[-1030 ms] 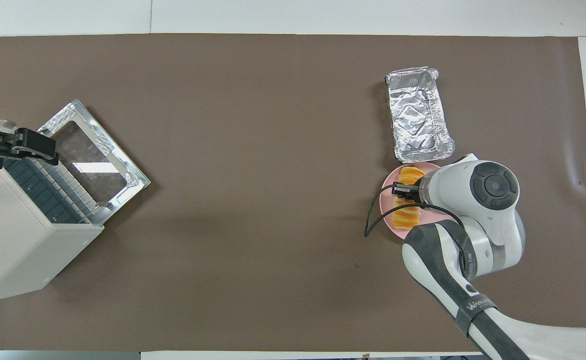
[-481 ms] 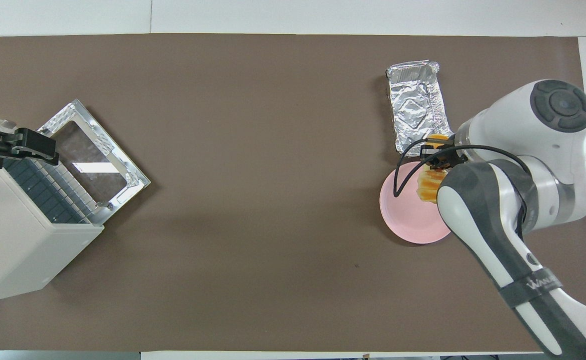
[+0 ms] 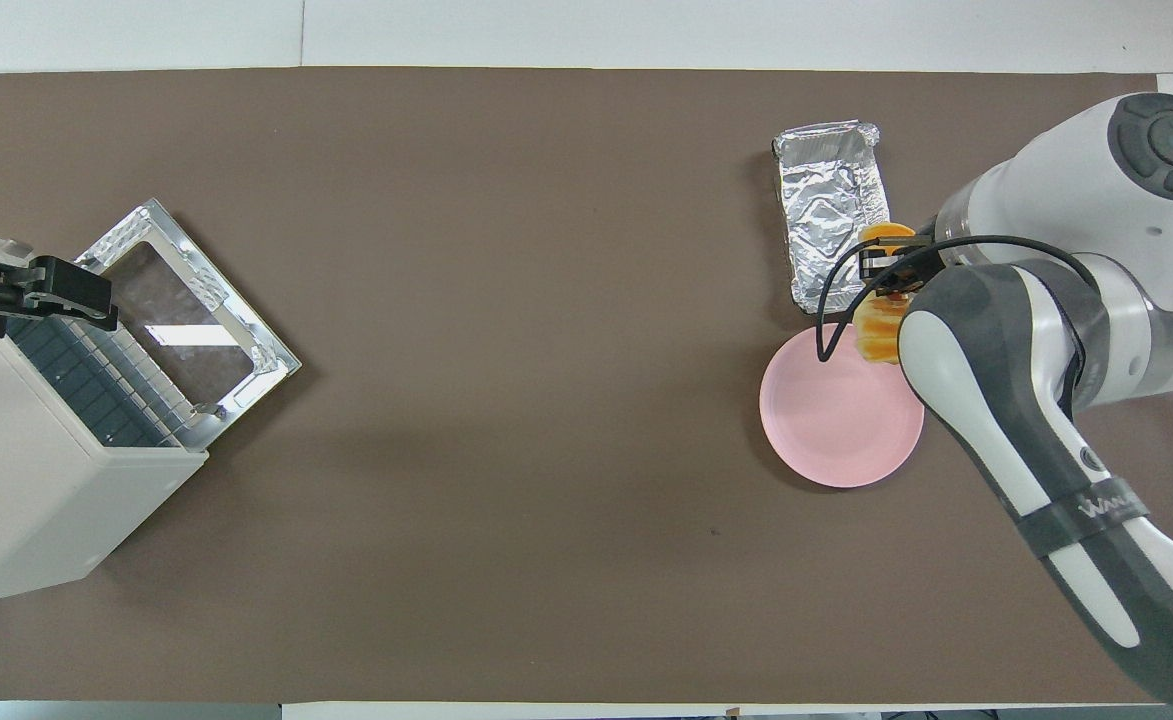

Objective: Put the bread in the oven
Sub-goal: 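Lift the bread with the right gripper and carry it over the foil tray, then lower the bread into the foil tray and open the right gripper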

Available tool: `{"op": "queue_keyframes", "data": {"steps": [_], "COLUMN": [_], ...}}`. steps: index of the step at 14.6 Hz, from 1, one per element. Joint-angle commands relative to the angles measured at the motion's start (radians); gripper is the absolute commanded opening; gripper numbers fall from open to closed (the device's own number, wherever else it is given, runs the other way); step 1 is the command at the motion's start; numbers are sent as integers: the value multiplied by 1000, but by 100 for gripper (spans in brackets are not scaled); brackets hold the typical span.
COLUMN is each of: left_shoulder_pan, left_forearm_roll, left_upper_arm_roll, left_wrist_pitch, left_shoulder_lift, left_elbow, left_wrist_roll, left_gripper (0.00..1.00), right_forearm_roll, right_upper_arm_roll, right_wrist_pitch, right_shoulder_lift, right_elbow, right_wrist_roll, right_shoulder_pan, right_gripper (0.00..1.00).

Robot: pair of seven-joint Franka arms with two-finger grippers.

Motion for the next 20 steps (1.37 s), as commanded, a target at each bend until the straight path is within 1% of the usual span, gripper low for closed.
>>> {"op": "queue_keyframes", "data": {"steps": [1, 2, 3, 6, 7, 8, 10, 14, 15, 16, 17, 20], "left_shoulder_pan": [-1, 0, -1, 0, 0, 0, 0, -1, 0, 0, 0, -1], "left_forearm_roll": [-12, -12, -12, -12, -12, -12, -12, -12, -12, -12, -12, -12], "left_upper_arm_roll": [4, 4, 4, 4, 4, 4, 4, 4, 4, 4, 4, 4], "left_wrist_pitch": [0, 0, 0, 0, 0, 0, 0, 0, 0, 0, 0, 0], "left_shoulder_lift": [-27, -27, -27, -27, -27, -27, -27, -27, -27, -27, -27, -27], "left_elbow": [-22, -22, -24, -24, -22, -22, -22, -24, -22, -24, -22, -22], "left_wrist_roll": [2, 2, 2, 2, 2, 2, 2, 4, 4, 4, 2, 2], "left_gripper": [100, 100, 100, 100, 100, 100, 100, 100, 100, 100, 100, 100], "right_forearm_roll": [-12, -15, -24, -61, -84, -89, -92, -81, -78, -78, -78, -78], "right_upper_arm_roll": [7, 6, 4, 4, 6, 6, 6, 7, 7, 7, 7, 6], "right_wrist_pitch": [-17, -47, -57, -45, -6, 49, 115, 141, 143, 141, 135, 92], "right_shoulder_lift": [195, 249, 277, 329, 339, 339, 339, 334, 333, 331, 331, 322], "right_elbow": [223, 291, 319, 325, 325, 304, 242, 224, 219, 218, 219, 242], "right_wrist_roll": [-113, -142, -150, -154, -171, -193, -214, -208, -205, -205, -205, -207], "right_shoulder_pan": [-16, -7, -4, 14, 13, 11, 11, 13, 13, 13, 13, 2], "right_gripper": [0, 0, 0, 0, 0, 0, 0, 0, 28, 76, 100, 100]}}
